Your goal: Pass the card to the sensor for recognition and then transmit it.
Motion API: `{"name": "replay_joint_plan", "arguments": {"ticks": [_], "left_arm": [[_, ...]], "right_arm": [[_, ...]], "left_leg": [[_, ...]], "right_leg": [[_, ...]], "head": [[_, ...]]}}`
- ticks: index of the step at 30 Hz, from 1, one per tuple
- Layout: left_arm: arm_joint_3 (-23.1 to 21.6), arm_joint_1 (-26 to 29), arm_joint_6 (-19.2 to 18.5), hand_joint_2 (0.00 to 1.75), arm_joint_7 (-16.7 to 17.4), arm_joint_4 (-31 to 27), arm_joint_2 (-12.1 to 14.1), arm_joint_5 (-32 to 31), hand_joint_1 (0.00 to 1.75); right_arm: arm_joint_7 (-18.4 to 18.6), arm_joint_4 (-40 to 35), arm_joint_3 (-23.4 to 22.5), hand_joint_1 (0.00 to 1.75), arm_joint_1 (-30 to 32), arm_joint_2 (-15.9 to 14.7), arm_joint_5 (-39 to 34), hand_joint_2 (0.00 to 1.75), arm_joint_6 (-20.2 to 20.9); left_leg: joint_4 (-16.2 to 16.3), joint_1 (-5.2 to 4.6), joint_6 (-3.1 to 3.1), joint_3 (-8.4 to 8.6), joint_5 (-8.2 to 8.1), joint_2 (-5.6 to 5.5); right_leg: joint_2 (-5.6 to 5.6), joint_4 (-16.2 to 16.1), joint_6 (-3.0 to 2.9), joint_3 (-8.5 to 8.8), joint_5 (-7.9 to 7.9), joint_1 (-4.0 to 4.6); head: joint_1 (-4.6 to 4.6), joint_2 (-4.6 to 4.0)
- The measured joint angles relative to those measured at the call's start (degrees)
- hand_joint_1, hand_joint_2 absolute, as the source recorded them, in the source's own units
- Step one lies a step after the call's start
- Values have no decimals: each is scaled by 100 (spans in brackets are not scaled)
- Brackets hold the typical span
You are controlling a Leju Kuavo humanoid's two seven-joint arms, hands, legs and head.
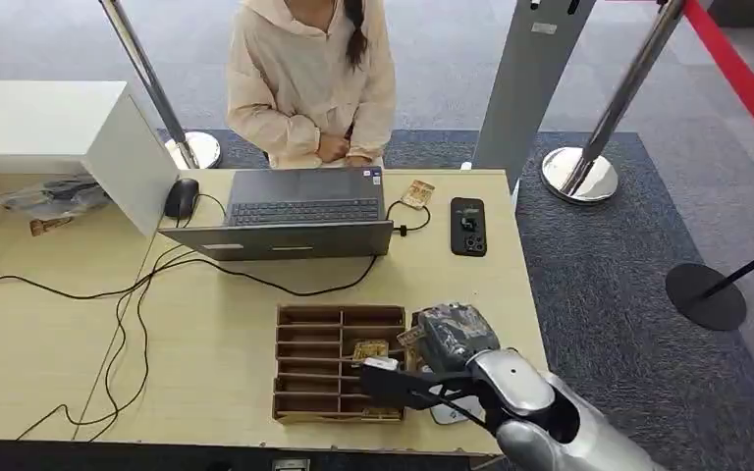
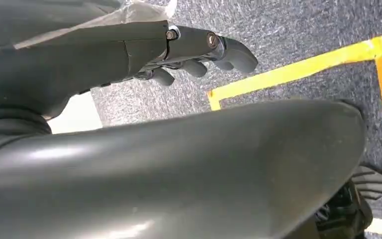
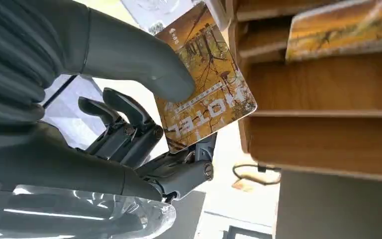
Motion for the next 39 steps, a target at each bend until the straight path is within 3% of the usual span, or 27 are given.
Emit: {"name": "replay_joint_plan", "arguments": {"ticks": [5,10,17,27,31,39], "left_arm": [[0,-1,11,0,-11,0,7,0,0],[0,1,13,0,-15,0,22,-11,0],[0,6,9,0,-7,0,85,-11,0],[0,6,9,0,-168,0,94,-17,0],[0,5,13,0,-210,0,94,-11,0],[0,4,15,0,-245,0,92,9,0]], "right_arm": [[0,122,33,175,-40,17,-124,175,-57],[129,216,-7,175,-60,-26,-260,175,-365],[485,232,-418,175,-230,-289,-236,175,-614],[601,236,-839,175,-268,-428,55,175,-785],[614,236,-931,175,-282,-433,243,175,-743],[662,275,-946,175,-306,-433,588,175,-122]], "left_leg": [[0,0,0,4,0,2],[0,0,0,6,1,1],[1,-1,0,6,1,1],[1,-1,0,6,0,1],[1,0,0,6,1,1],[1,-1,0,5,1,1]], "right_leg": [[1,0,0,1,0,0],[1,0,0,2,1,0],[0,0,0,3,1,-1],[0,0,0,3,1,0],[0,0,0,3,1,0],[0,0,0,3,1,0]], "head": [[0,0],[-2,0],[0,0],[0,0],[-2,0],[0,0]]}}
